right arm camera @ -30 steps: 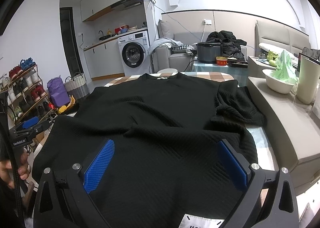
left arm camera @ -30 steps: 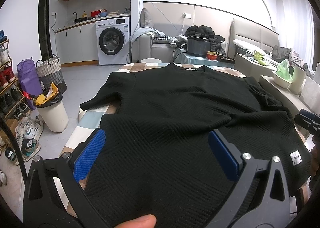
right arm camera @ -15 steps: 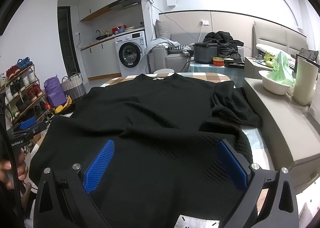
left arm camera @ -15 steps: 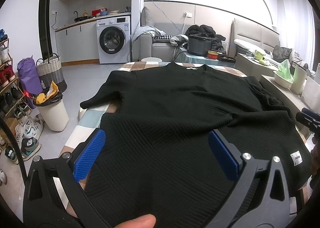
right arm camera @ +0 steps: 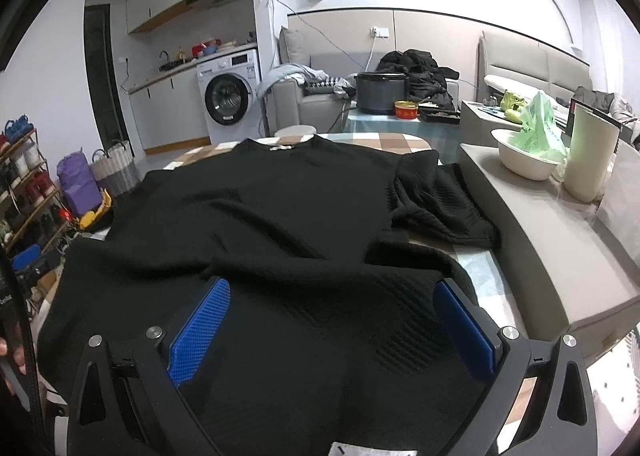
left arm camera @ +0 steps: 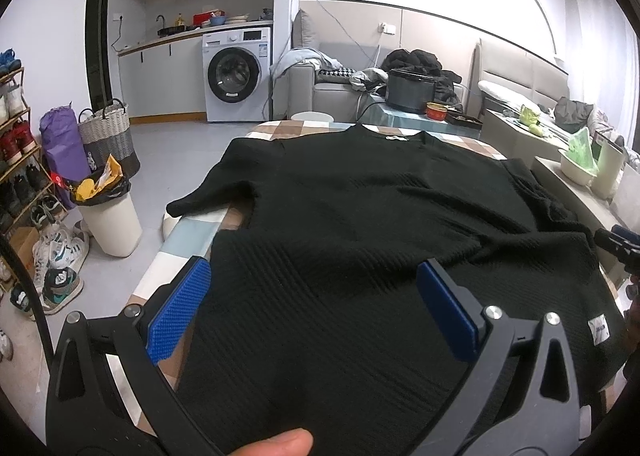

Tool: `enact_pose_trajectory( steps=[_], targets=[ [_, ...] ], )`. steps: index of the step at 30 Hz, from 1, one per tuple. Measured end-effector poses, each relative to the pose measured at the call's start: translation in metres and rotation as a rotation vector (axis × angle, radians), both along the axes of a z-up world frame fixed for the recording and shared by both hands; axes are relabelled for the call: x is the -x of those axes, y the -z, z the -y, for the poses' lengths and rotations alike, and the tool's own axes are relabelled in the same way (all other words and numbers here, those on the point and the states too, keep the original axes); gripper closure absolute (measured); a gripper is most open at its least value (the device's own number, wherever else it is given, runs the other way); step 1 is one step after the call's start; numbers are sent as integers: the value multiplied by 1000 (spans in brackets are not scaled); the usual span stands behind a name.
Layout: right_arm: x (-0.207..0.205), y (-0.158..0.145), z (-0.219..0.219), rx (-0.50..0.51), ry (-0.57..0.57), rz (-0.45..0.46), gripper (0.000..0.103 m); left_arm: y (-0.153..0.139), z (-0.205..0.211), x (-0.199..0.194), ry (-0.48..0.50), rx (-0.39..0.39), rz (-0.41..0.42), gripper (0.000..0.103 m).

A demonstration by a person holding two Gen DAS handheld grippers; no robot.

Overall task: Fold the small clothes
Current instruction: 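Grasp the black sweater's sleeve nearest the right tool with the right tool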

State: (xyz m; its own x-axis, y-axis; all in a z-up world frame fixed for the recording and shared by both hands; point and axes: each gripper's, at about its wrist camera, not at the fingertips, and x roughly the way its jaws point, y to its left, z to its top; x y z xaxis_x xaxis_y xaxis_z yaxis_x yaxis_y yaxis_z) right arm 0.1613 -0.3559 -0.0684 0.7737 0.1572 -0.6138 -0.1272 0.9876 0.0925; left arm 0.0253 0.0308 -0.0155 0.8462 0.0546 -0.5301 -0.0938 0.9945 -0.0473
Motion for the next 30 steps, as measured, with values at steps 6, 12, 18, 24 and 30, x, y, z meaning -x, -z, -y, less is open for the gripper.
enact_pose_trajectory(
  steps=[6,12,18,24,30],
  targets=[
    [-20,-3,16,-34,3,-65,11,-5,-10,-16,-25,-17,10,0],
    [-41,-8,31,-14,65,-112,38,-6,-22,-37,-36,11,-4,0],
    [-74,-2,52,-34,166,-177,51,-3,-33,-63,-31,29,-3,1],
    [-106,9,73,-26,285,-227,51,5,-46,-99,-50,20,-40,27],
    [-141,26,90,-16,356,-305,50,15,-58,-142,-60,1,-69,32]
  ],
)
